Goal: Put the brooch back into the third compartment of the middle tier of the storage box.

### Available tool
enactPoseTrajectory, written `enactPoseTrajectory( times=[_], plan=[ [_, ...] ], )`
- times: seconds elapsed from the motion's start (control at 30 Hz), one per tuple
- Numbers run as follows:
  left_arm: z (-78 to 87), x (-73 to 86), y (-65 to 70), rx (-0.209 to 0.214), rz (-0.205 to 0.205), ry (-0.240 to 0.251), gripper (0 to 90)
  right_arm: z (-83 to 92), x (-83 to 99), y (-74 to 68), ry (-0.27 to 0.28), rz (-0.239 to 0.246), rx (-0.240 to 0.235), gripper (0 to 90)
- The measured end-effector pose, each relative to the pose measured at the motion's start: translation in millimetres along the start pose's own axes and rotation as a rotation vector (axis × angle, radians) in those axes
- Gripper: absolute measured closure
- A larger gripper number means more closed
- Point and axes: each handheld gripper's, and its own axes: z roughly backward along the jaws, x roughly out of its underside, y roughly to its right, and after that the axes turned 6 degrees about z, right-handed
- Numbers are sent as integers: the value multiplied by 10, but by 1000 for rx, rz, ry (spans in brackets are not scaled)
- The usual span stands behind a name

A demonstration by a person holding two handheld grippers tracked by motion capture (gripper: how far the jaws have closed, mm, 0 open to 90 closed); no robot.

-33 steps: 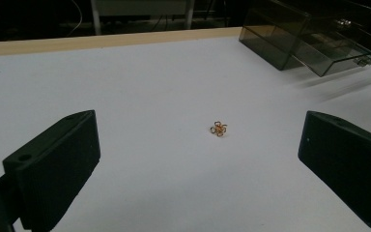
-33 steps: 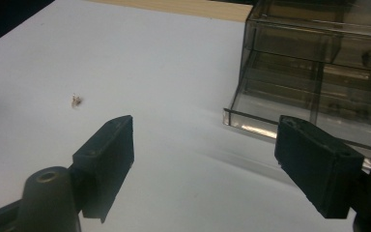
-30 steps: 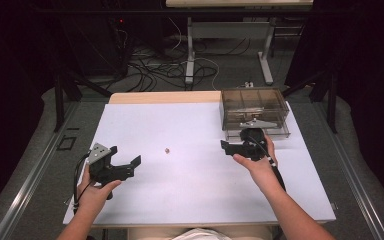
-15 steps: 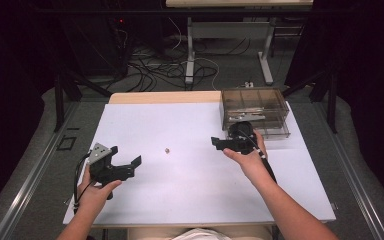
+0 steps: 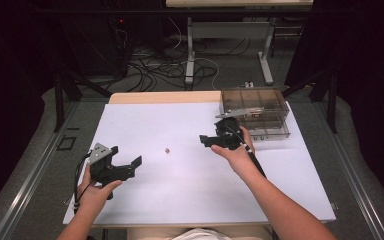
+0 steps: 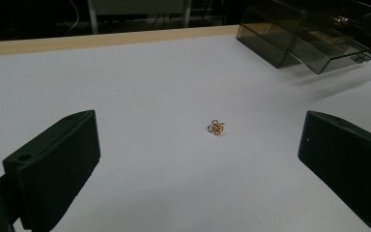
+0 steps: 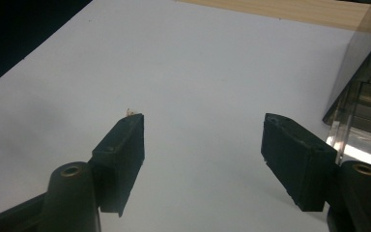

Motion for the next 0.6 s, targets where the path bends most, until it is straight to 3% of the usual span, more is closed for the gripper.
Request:
enactPoseTrajectory(
  times=[0.6],
  plan=[
    [-5, -1, 3, 4, 0, 1, 16, -274, -81, -210, -18, 22, -46, 339]
  ],
)
